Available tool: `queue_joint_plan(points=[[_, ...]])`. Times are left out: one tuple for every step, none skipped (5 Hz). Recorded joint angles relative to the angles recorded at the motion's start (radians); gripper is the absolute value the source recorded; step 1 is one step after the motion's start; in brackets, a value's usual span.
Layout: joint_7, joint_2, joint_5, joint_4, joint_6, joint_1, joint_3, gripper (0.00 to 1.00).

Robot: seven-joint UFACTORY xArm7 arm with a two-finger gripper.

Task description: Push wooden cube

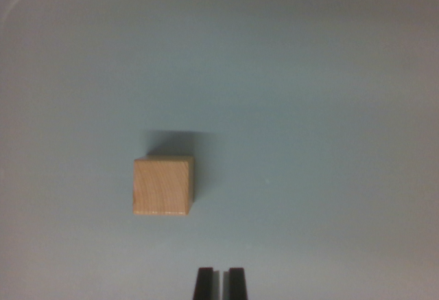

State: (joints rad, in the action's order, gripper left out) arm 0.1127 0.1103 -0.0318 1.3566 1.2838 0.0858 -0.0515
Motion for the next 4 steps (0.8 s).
queue_joint_plan(points=[[0.01,0.01,0.0025,-0.038,-0.046,0.0058,-0.005,0.0],[0.01,0.01,0.0025,-0.038,-0.046,0.0058,-0.005,0.0],[0.02,0.02,0.0051,-0.076,-0.093,0.0116,-0.01,0.0],[0.02,0.02,0.0051,-0.076,-0.093,0.0116,-0.01,0.0]])
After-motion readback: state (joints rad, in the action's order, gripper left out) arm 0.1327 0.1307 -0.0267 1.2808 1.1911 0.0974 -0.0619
